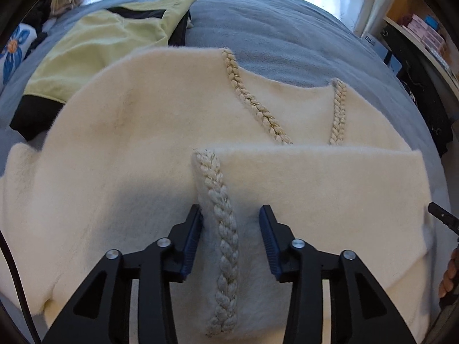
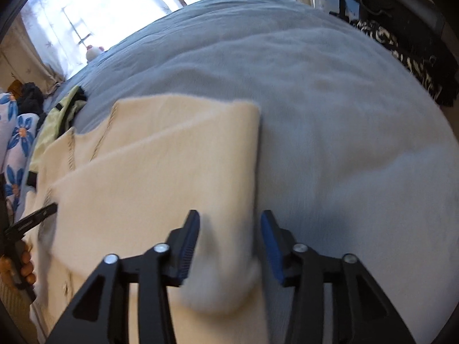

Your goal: Fold large clothes

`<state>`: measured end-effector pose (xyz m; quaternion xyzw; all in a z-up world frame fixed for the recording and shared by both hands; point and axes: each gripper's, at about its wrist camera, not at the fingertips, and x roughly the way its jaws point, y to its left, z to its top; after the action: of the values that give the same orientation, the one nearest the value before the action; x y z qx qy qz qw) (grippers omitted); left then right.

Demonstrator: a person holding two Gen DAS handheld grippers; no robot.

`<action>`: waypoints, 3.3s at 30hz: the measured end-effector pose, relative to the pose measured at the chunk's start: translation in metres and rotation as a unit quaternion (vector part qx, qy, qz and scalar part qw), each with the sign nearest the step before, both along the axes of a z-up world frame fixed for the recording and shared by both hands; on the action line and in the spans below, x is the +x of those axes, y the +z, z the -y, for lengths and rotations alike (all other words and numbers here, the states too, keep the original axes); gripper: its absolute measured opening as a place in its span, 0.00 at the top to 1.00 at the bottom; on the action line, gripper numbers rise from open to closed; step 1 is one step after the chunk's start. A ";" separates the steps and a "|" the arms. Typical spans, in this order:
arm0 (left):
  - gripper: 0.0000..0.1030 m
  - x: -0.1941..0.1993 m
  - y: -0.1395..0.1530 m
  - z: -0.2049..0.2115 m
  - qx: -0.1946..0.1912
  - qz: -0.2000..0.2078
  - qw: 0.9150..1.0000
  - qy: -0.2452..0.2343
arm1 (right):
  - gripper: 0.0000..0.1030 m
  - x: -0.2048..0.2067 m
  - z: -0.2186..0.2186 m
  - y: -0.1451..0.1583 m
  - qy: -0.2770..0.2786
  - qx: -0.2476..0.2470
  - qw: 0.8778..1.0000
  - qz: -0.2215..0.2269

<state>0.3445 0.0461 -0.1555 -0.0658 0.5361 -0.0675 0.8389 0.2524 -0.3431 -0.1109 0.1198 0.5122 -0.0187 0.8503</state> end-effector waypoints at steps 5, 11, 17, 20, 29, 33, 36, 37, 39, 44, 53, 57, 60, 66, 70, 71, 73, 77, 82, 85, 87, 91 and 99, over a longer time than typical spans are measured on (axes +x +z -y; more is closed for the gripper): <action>0.56 0.016 -0.003 0.001 -0.003 0.001 1.000 0.016 | 0.55 0.047 0.011 -0.010 -0.035 0.011 0.999 -0.015; 0.61 0.021 0.000 0.009 0.030 0.030 0.999 -0.001 | 0.71 0.075 0.027 -0.020 -0.054 0.026 0.998 -0.015; 0.59 0.018 -0.001 -0.005 0.006 0.031 0.999 0.012 | 0.70 0.070 0.031 -0.020 -0.065 0.020 0.998 -0.016; 0.59 0.013 0.011 -0.008 0.013 0.034 0.999 0.022 | 0.68 0.055 0.021 0.002 -0.066 -0.017 0.998 0.009; 0.58 -0.032 0.029 0.026 -0.010 0.076 0.997 -0.001 | 0.68 0.003 -0.067 0.022 0.046 0.036 0.997 0.044; 0.58 -0.051 0.008 0.047 0.013 0.052 0.998 -0.023 | 0.68 -0.013 -0.110 0.003 0.099 0.034 0.994 0.018; 0.58 -0.061 0.000 0.048 0.028 0.068 0.997 -0.023 | 0.68 -0.021 -0.112 -0.011 0.104 -0.003 0.995 0.007; 0.58 -0.063 0.000 0.046 0.032 0.068 0.997 -0.023 | 0.68 -0.025 -0.105 -0.011 0.100 -0.006 0.995 0.013; 0.58 -0.067 0.002 0.042 0.035 0.067 0.997 -0.020 | 0.68 -0.031 -0.091 -0.010 0.078 -0.020 0.997 0.016; 0.57 -0.079 0.007 0.039 0.053 0.074 0.996 -0.022 | 0.68 -0.041 -0.048 -0.010 0.022 -0.043 0.999 0.009; 0.51 -0.129 0.038 0.044 0.054 0.093 0.994 -0.012 | 0.68 -0.067 -0.072 0.008 0.018 -0.096 0.995 -0.010; 0.50 -0.153 0.053 0.042 0.071 0.094 0.993 0.001 | 0.68 -0.088 -0.086 0.020 0.020 -0.093 0.995 -0.011; 0.48 -0.173 0.062 0.038 0.072 0.093 0.993 0.005 | 0.68 -0.104 -0.097 0.028 0.018 -0.091 0.996 -0.009; 0.42 -0.214 0.078 0.025 0.064 0.096 0.993 -0.005 | 0.66 -0.139 -0.123 0.034 0.018 -0.067 0.997 -0.023; 0.41 -0.237 0.087 0.013 0.063 0.103 0.993 -0.008 | 0.66 -0.157 -0.151 0.035 0.040 -0.071 0.996 -0.031; 0.41 -0.241 0.089 0.009 0.062 0.105 0.993 -0.007 | 0.66 -0.161 -0.159 0.036 0.048 -0.075 0.996 -0.032; 0.41 -0.252 0.092 -0.002 0.059 0.109 0.992 -0.003 | 0.66 -0.169 -0.176 0.039 0.064 -0.083 0.994 -0.030; 0.37 -0.270 0.097 -0.030 0.048 0.115 0.992 0.010 | 0.66 -0.180 -0.211 0.048 0.094 -0.099 0.990 -0.018; 0.36 -0.286 0.098 -0.075 0.042 0.118 0.991 0.039 | 0.66 -0.191 -0.260 0.060 0.136 -0.123 0.983 0.001; 0.36 -0.293 0.099 -0.107 0.030 0.119 0.990 0.063 | 0.66 -0.195 -0.293 0.067 0.165 -0.135 0.977 0.013; 0.36 -0.297 0.098 -0.128 0.025 0.119 0.989 0.081 | 0.66 -0.195 -0.313 0.070 0.182 -0.140 0.973 0.019; 0.36 -0.298 0.097 -0.168 0.019 0.114 0.987 0.112 | 0.66 -0.194 -0.349 0.075 0.211 -0.147 0.966 0.028; 0.36 -0.293 0.085 -0.262 0.027 0.104 0.982 0.158 | 0.66 -0.173 -0.418 0.081 0.250 -0.148 0.956 0.052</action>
<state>0.0515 0.3084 -0.0703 -0.1198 0.4305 0.0737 0.8916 0.0799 0.0749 -0.0299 -0.1384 0.4720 0.1247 0.8617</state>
